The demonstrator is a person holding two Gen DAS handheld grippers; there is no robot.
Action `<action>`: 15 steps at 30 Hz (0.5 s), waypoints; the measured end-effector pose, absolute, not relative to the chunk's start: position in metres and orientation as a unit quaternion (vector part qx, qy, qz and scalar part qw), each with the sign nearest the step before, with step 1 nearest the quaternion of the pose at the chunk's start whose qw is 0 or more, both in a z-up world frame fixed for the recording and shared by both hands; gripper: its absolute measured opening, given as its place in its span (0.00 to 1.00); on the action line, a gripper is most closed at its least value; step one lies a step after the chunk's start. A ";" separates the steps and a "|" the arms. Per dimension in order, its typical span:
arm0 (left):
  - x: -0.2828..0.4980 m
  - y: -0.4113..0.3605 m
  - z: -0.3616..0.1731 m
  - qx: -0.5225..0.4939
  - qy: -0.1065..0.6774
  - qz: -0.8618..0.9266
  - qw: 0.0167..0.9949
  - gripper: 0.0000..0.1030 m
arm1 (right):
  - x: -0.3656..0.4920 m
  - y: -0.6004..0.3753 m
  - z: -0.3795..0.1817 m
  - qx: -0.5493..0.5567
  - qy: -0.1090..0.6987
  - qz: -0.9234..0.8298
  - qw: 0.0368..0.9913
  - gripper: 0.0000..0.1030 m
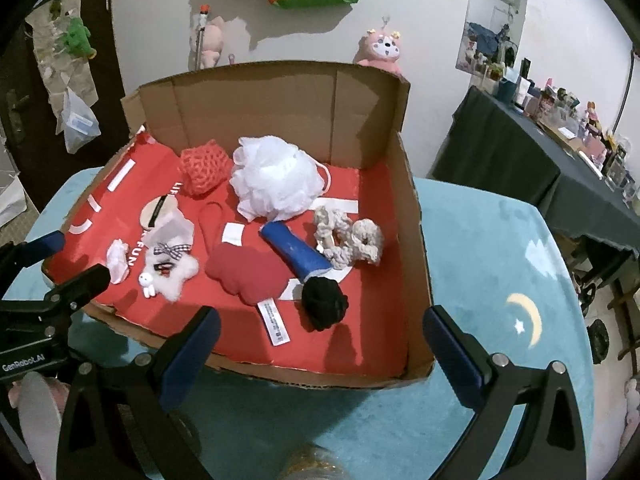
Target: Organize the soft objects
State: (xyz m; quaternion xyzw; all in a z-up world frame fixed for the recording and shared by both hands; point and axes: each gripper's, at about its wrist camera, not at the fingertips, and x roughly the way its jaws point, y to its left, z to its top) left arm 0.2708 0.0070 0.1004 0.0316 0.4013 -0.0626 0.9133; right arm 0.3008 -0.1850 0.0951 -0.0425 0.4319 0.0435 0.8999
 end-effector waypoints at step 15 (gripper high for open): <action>0.281 0.008 0.089 0.029 0.425 -0.057 0.903 0.90 | 0.307 -0.189 0.085 -0.026 0.448 0.036 0.893 1.00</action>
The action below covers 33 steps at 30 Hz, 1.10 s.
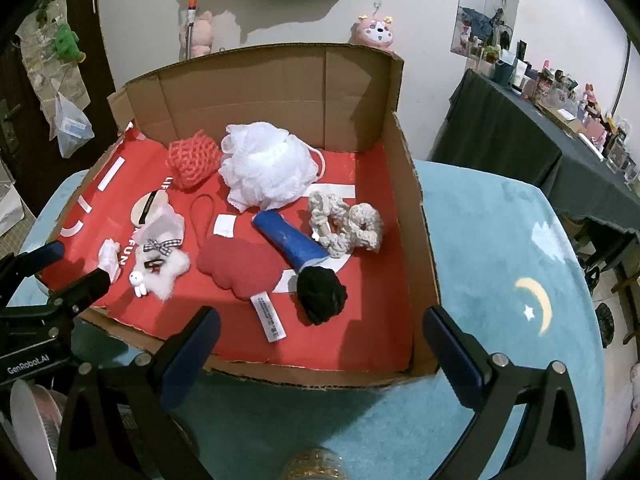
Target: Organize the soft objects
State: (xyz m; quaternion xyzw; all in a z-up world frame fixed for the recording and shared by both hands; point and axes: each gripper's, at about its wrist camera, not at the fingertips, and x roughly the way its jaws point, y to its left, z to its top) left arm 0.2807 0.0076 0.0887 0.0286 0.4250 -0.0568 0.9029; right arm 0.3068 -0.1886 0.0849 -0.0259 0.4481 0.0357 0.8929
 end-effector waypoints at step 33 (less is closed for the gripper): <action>0.285 0.010 0.084 0.018 0.438 -0.053 0.897 0.90 | 0.310 -0.188 0.083 -0.025 0.452 0.034 0.891 1.00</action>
